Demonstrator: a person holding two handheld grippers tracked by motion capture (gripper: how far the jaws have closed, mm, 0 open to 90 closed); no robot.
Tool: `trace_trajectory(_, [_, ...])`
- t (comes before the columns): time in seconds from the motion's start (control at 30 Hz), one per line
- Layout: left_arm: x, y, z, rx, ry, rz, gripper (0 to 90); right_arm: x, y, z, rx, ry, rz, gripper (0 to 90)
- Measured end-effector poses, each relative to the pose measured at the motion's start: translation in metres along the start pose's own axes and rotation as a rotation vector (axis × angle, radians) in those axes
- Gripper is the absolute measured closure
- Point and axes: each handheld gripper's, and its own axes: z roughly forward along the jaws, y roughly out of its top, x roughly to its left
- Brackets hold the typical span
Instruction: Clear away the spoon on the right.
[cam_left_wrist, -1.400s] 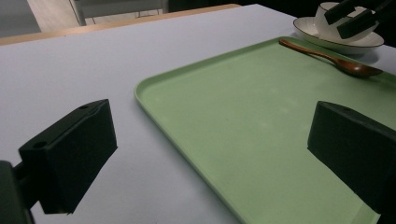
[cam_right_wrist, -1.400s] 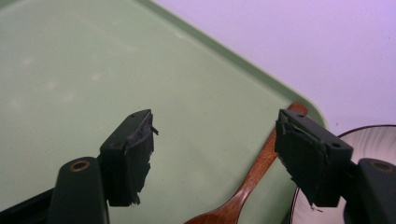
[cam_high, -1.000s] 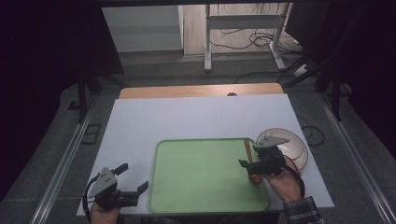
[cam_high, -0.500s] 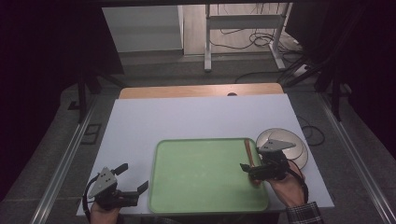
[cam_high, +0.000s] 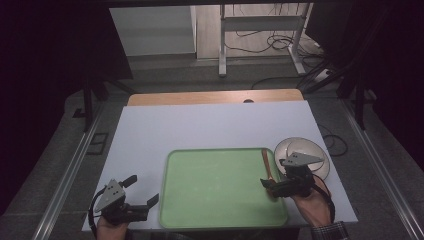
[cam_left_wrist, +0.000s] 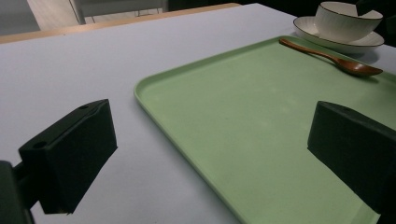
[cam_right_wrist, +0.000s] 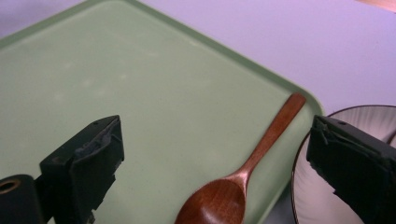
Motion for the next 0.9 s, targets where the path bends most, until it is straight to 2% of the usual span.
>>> trace_trajectory(0.53, [0.0, 0.0, 0.001, 0.002, 0.003, -0.003, 1.0, -0.002, -0.015, -0.016, -0.02, -0.022, 0.006, 0.0])
trace_trajectory(0.9, [0.001, -0.001, 0.001, 0.003, 0.004, -0.004, 1.0, -0.004, -0.027, -0.033, -0.034, -0.045, 0.046, 0.0])
